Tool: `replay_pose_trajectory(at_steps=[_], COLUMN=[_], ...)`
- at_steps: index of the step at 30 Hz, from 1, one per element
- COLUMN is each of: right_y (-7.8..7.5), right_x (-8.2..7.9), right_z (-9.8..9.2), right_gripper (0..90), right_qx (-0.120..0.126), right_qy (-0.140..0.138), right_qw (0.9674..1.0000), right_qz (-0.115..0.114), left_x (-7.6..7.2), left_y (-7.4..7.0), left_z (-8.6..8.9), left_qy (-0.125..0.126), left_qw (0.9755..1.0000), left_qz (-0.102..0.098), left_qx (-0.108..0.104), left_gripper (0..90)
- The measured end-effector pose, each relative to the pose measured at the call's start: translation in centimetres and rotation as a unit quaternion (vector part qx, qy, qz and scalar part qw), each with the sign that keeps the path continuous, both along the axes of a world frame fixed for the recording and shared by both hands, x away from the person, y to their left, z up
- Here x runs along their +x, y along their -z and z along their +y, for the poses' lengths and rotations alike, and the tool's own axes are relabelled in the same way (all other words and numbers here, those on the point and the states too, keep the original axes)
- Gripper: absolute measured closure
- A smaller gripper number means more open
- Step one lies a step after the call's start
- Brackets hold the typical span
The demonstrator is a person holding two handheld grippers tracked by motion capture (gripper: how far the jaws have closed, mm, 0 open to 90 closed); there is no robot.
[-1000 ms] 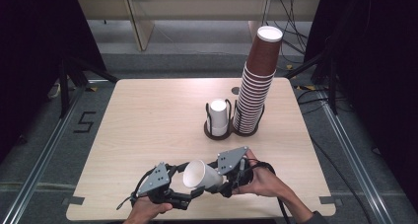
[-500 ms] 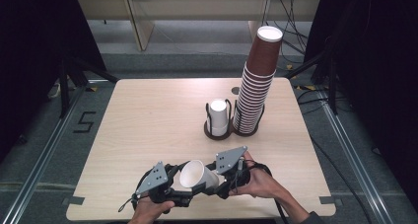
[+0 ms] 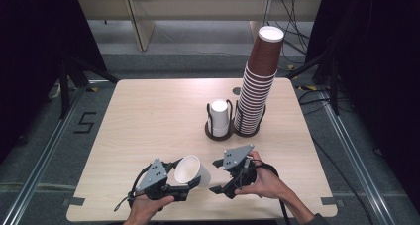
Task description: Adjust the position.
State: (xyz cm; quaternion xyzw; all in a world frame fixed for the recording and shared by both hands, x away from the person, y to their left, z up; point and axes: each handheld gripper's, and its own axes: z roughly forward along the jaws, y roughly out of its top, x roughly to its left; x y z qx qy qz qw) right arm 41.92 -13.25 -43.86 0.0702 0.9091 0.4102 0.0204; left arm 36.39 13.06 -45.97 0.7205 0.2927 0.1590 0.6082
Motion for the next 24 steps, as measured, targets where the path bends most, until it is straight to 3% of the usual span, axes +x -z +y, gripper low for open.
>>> replay_pose_trajectory(at_steps=[4, 10, 14, 18, 21, 24], right_y=[0.2, 0.6, 0.6, 0.5, 0.9, 1.4], right_x=[0.1, 0.3, 0.3, 0.1, -0.2, -0.4], right_z=[-1.2, -3.2, -4.4, -5.6, -6.2, -6.8], right_gripper=[20.0, 19.3, 18.8, 15.9, 15.9, 16.0], right_qx=[-0.009, -0.017, -0.014, -0.012, -0.015, -0.016], right_qy=[0.02, 0.064, 0.091, 0.109, 0.119, 0.124], right_qw=[0.9998, 0.9978, 0.9957, 0.9938, 0.9927, 0.9919], right_qz=[-0.005, -0.007, -0.007, 0.013, 0.016, 0.022], left_x=[0.4, 1.2, 1.7, 2.2, 2.5, 2.8], left_y=[-0.3, -0.6, -0.7, -0.5, -0.5, -0.5], left_z=[0.7, 1.9, 2.9, 3.7, 4.2, 4.4], left_qy=[-0.033, -0.074, -0.102, -0.128, -0.145, -0.152], left_qw=[0.9985, 0.9933, 0.9893, 0.9858, 0.9826, 0.9822], left_qz=[0.001, 0.002, 0.01, 0.023, 0.029, 0.029], left_qx=[0.044, 0.089, 0.104, 0.107, 0.112, 0.106], left_gripper=[23.6, 23.6, 23.6, 23.6, 23.6, 23.5])
